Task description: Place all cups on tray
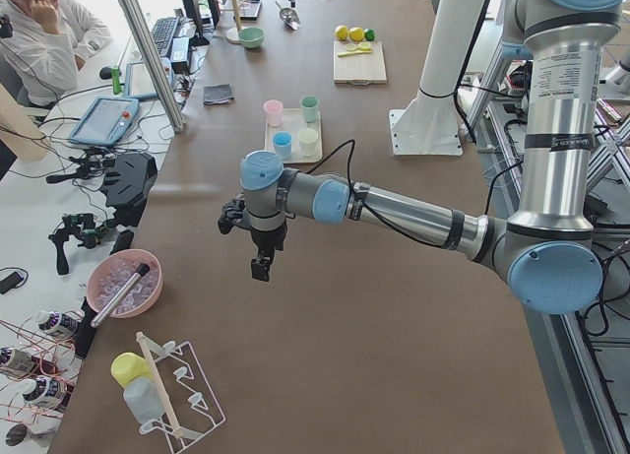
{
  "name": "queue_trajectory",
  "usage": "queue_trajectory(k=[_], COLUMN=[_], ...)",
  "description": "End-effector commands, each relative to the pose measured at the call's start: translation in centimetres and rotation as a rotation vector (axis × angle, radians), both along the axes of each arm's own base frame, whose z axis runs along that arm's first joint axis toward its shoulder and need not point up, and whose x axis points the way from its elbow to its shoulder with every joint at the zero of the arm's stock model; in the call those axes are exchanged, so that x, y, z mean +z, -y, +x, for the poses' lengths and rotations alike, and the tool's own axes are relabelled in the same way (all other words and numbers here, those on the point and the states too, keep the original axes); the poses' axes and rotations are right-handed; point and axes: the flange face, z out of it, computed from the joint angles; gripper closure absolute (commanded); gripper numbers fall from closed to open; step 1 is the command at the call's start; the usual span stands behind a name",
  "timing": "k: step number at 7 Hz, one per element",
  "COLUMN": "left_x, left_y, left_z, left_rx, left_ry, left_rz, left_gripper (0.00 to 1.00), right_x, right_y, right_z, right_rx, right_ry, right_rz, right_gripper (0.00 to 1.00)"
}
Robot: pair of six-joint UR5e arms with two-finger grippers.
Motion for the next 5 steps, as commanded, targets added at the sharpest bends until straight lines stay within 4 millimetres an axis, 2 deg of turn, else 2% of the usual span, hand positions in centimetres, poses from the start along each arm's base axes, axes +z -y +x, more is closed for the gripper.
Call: queue_trajectory(k=[1, 2, 3, 4, 5], left_x=[-1.1, -2.6, -3.4, -5.0, -4.8], left_y=[1.2, 0.9, 1.3, 2.6, 2.4], left_z=[0.2, 0.1, 0.2, 0.5, 0.4], left_rx=[0.006, 0.005, 0.006, 0.005, 0.006], left_ry=[-0.006, -0.013, -0.01, -0.021, -0.028], left_rz=[0.026, 0.054, 0.075, 0.134, 0.151], left_gripper=[0.02, 0.02, 0.02, 0.02, 0.02], right_x=[0.4, 1.1, 2.6, 3.7, 4.1], right_y=[-0.5, -1.0, -1.4, -2.3, -2.9], right_z=[0.3, 0.5, 2.1, 4.4, 4.8], right_rx=[0.006, 0.011, 0.037, 0.075, 0.081], right_ry=[-0.006, -0.018, -0.042, -0.05, -0.05], right_rz=[-0.005, -0.013, -0.032, -0.047, -0.055], right_gripper=[0.0, 0.0, 0.0, 0.0, 0.0])
